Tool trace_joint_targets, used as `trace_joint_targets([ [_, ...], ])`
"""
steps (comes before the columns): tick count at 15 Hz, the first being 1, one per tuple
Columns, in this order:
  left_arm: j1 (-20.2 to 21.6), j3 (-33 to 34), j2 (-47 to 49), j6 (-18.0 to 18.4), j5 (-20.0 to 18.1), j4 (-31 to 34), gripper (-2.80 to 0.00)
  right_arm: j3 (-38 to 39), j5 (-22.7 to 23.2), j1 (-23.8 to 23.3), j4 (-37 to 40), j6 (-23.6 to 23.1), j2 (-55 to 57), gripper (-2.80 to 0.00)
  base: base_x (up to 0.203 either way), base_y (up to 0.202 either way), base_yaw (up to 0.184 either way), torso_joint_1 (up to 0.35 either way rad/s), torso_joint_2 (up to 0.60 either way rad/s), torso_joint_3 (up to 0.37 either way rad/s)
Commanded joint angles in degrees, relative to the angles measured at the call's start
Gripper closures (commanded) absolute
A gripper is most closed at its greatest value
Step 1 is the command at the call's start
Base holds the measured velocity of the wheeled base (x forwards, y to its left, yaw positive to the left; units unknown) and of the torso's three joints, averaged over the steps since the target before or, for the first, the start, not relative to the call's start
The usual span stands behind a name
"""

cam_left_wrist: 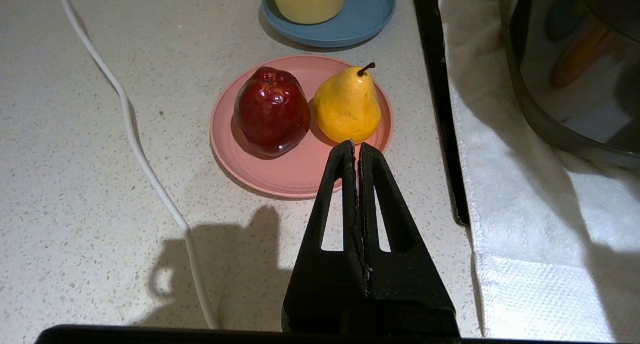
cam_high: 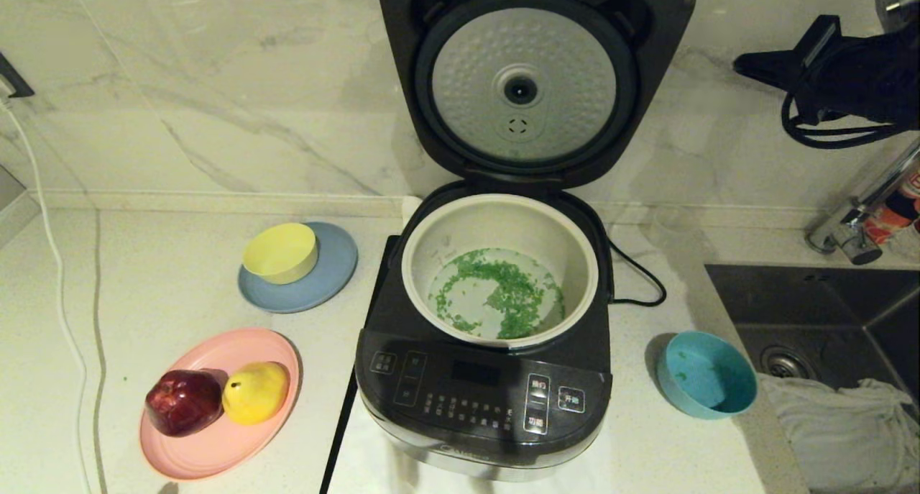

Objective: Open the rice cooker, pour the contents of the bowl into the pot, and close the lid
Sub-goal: Close the rice cooker

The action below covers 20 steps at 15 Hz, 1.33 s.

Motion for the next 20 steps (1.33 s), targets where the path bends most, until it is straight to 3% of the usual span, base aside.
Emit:
trace_joint_targets([
  [1,0.0,0.5,-0.1,0.0,0.0,0.0,0.0,0.4,4.0,0.6,-1.2,0.4,3.1,0.0,0.0,0.0,0.0,0.0,0.0,0.0],
  [6,0.0,0.5,-0.1,0.0,0.0,0.0,0.0,0.5,6.3,3.9,-12.1,4.2,6.4,0.0,0.0,0.0,0.0,0.0,0.0,0.0],
  [20,0.0,0.5,-0.1,0.0,0.0,0.0,0.0,-5.9,8.9,11.5,-14.8,4.0,11.3,0.0,0.0,0.0,0.0,0.0,0.0,0.0],
])
